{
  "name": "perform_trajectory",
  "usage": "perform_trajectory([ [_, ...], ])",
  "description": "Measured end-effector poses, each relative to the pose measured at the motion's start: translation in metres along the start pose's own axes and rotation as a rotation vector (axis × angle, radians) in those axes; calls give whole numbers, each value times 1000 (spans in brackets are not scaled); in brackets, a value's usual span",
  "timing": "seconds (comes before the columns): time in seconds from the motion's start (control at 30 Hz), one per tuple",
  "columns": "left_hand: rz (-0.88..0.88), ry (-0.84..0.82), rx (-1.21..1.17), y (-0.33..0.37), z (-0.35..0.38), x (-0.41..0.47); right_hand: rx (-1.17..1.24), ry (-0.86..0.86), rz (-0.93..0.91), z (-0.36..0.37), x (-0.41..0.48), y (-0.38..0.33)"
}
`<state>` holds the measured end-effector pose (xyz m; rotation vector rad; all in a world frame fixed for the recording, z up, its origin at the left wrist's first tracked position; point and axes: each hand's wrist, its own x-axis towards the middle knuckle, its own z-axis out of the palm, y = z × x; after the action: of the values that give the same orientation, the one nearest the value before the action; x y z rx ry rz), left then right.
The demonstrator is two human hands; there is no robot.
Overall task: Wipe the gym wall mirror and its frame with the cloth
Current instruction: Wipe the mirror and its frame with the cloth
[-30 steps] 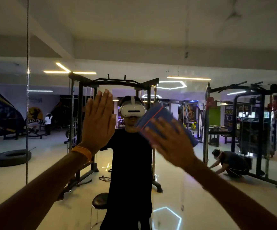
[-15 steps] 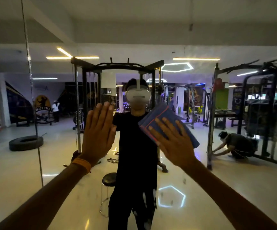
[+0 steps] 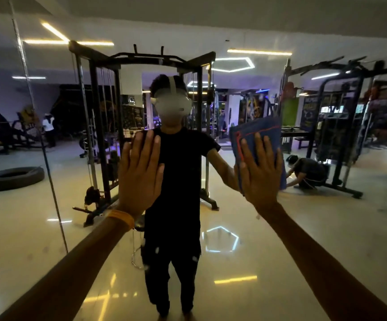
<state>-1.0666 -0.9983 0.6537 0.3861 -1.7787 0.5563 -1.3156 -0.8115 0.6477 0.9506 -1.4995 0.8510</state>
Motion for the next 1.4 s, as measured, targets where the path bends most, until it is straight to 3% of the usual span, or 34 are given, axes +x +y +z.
perform_trajectory([
  [0.07, -12, -19, 8, 0, 1, -1, 27, 62, 207, 5, -4, -30],
  [0.1, -22, -34, 6, 0, 0, 0, 50, 40, 180, 8, -11, -49],
  [0.23, 18, -79, -16, -8, -10, 2, 71, -169, -425, 9, -29, -61],
  [0.3, 30, -40, -33, -24, -17, 11, 51, -136, -498, 6, 9, -43],
  [0.4, -9, 50, -48, -53, -35, 44, -3, 14, -188, 1, 82, -32],
  [0.47, -38, 79, -14, -72, -48, 71, 10, 83, 88, -2, 109, -54],
  [0.5, -56, 82, 11, -80, -54, 82, 13, 108, 131, 1, 110, -75],
  [0.57, -84, 78, 61, -95, -63, 101, 52, 35, -35, 11, 93, -118],
  [0.67, -97, 63, 78, -112, -70, 112, 25, -140, -506, 16, 77, -140],
  [0.73, -100, 46, 79, -123, -72, 114, 2, -139, -595, 13, 110, -126],
  [0.8, -79, 35, 100, -131, -72, 114, -49, -59, -440, 10, 161, -113],
  [0.9, -67, 50, 100, -133, -71, 115, 4, 73, 30, 3, 216, -122],
  [0.93, -63, 55, 89, -132, -71, 116, 22, 91, 100, 6, 215, -141],
  [0.97, -53, 61, 81, -133, -71, 116, 24, 74, 81, 11, 205, -162],
  [1.03, -20, 72, 71, -139, -71, 117, -10, 9, -196, 20, 171, -190],
  [1.13, 8, 99, 43, -149, -77, 122, -109, -51, -584, 15, 172, -156],
  [1.2, 19, 117, 68, -153, -84, 129, -152, -34, -523, 10, 204, -121],
  [1.3, 68, 104, 149, -159, -91, 142, -73, 75, -53, 4, 225, -125],
  [1.33, 66, 95, 153, -159, -90, 146, -57, 116, 8, 9, 215, -144],
  [1.4, 25, 85, 127, -155, -88, 153, -68, 58, -127, 20, 181, -181],
])
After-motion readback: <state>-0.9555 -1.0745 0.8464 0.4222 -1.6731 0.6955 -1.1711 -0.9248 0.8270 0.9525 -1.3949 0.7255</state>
